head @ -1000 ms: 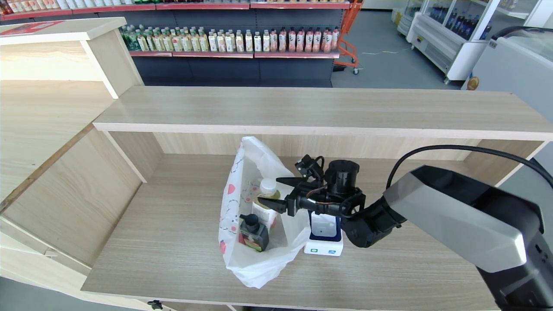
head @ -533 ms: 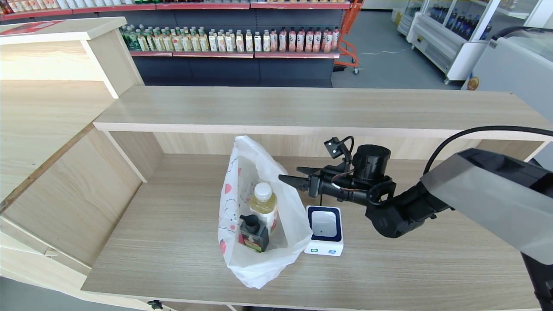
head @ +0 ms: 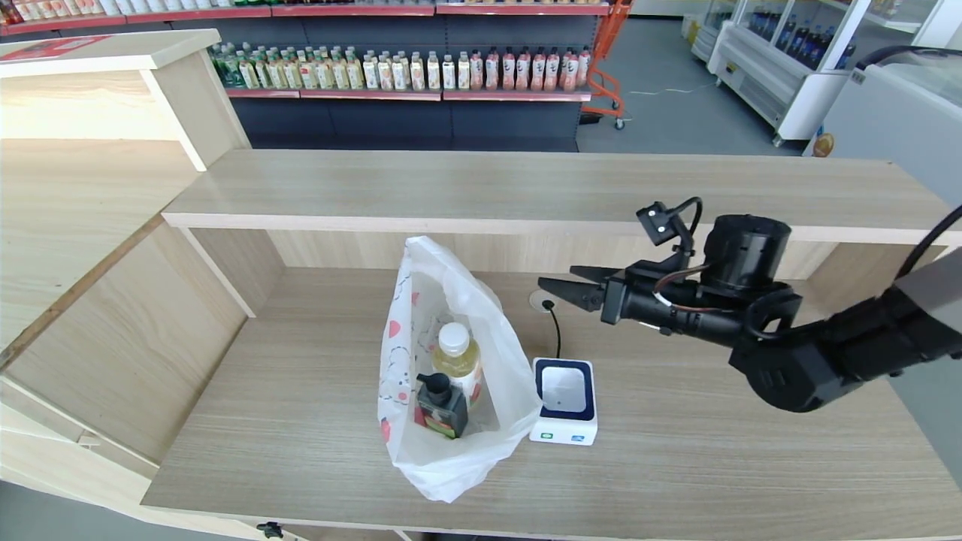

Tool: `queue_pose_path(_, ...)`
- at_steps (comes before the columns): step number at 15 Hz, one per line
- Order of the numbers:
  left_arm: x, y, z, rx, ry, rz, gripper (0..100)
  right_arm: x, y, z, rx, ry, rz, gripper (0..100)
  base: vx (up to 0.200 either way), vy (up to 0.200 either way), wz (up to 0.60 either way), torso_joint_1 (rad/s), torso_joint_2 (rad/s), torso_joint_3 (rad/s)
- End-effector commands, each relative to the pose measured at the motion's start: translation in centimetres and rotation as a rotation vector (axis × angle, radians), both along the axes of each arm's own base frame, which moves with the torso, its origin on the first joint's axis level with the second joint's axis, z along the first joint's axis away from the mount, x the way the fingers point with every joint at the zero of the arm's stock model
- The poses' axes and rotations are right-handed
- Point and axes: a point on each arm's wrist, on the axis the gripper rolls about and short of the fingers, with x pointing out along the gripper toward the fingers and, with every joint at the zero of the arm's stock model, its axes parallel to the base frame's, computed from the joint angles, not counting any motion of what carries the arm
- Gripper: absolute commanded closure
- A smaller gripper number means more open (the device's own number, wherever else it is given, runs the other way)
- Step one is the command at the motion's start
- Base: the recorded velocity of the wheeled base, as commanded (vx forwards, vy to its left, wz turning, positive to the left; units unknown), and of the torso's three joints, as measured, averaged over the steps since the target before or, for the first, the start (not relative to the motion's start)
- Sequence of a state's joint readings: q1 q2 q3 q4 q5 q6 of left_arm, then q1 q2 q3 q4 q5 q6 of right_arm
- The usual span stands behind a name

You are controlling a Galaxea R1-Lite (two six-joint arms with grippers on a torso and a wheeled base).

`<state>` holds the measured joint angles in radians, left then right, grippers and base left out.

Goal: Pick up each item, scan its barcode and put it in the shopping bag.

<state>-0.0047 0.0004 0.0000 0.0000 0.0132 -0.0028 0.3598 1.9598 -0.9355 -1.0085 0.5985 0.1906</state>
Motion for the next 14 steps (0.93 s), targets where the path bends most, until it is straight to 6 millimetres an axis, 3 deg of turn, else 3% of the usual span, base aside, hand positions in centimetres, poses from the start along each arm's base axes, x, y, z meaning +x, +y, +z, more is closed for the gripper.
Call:
queue_pose_path(1, 0.0, 0.0, 0.0, 0.000, 0.000, 0.001, 0, -11.0, -7.8, 3.7, -0.070, -0.006, -0.193, 0, 0.000, 0.000, 0.00, 0.000, 0.00, 0.000)
queue_pose_path(2, 0.0, 0.0, 0.0, 0.000, 0.000, 0.001, 0, -15.0, -10.3, 2.7, -0.144, 0.003, -0.418, 0, 0.000, 0.000, 0.00, 0.000, 0.00, 0.000)
queue_pose_path(3, 0.0, 0.0, 0.0, 0.000, 0.000, 0.001, 0, -18.5, -11.4, 1.3, -0.165, 0.025, -0.562, 0, 0.000, 0.000, 0.00, 0.000, 0.00, 0.000)
queue_pose_path(4, 0.0, 0.0, 0.0, 0.000, 0.000, 0.001, 0, -20.0, -11.7, 0.7, -0.169, 0.025, -0.601, 0, 0.000, 0.000, 0.00, 0.000, 0.00, 0.000)
queue_pose_path(6, 0.0, 0.0, 0.0, 0.000, 0.000, 0.001, 0, -27.8, -12.9, -3.0, -0.143, -0.056, -0.665, 0, 0.000, 0.000, 0.00, 0.000, 0.00, 0.000)
queue_pose_path(7, 0.0, 0.0, 0.0, 0.000, 0.000, 0.001, 0, -29.9, -13.3, -3.8, -0.148, -0.059, -0.691, 0, 0.000, 0.000, 0.00, 0.000, 0.00, 0.000)
queue_pose_path(10, 0.0, 0.0, 0.0, 0.000, 0.000, 0.001, 0, -34.3, -13.9, -6.9, -0.175, -0.075, -0.781, 0, 0.000, 0.000, 0.00, 0.000, 0.00, 0.000)
queue_pose_path(12, 0.0, 0.0, 0.0, 0.000, 0.000, 0.001, 0, -35.9, -13.8, -8.4, -0.169, -0.120, -0.864, 0, 0.000, 0.000, 0.00, 0.000, 0.00, 0.000)
queue_pose_path(14, 0.0, 0.0, 0.0, 0.000, 0.000, 0.001, 0, -36.3, -14.0, -8.5, -0.173, -0.176, -0.903, 0, 0.000, 0.000, 0.00, 0.000, 0.00, 0.000)
